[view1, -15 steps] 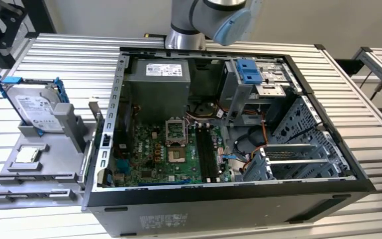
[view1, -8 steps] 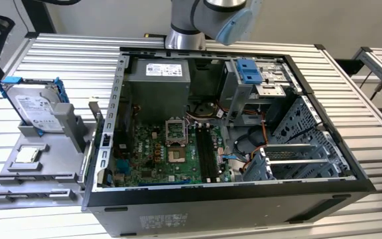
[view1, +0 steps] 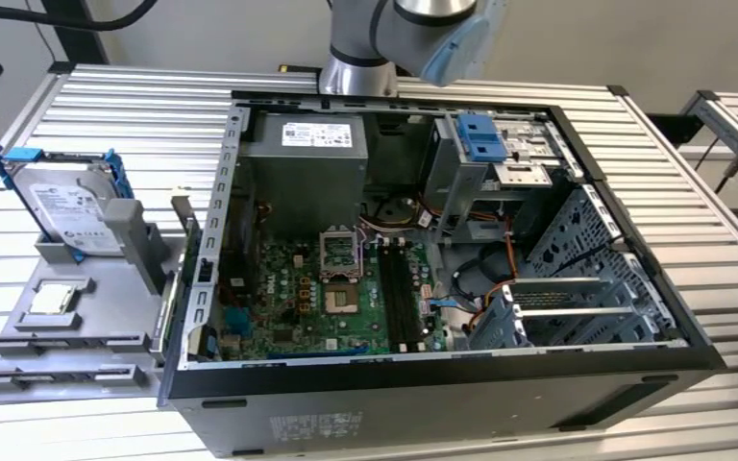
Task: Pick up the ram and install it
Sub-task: 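Reach for the ram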
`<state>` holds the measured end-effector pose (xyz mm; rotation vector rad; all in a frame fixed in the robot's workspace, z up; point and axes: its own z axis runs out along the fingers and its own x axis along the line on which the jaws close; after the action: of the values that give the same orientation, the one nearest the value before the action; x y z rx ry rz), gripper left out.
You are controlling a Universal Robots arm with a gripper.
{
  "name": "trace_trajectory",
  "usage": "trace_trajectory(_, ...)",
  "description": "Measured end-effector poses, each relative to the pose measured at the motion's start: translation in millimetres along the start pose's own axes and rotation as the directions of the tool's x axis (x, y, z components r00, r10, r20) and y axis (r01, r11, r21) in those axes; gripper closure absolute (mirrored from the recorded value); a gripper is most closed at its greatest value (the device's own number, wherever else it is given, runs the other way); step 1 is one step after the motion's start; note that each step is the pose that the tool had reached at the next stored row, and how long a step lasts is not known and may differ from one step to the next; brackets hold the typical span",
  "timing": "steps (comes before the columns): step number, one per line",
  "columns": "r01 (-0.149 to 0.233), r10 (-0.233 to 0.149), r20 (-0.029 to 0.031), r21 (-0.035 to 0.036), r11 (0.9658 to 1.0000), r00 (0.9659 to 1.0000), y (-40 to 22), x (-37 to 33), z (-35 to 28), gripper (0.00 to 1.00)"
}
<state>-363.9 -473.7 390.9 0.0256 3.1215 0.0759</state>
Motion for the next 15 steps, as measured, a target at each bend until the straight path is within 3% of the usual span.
trace_trajectory(15, 0.000, 0.000, 0.0001, -0.0001, 1.0000, 1.0000, -49.8, 4.6, -1.7, 1.00)
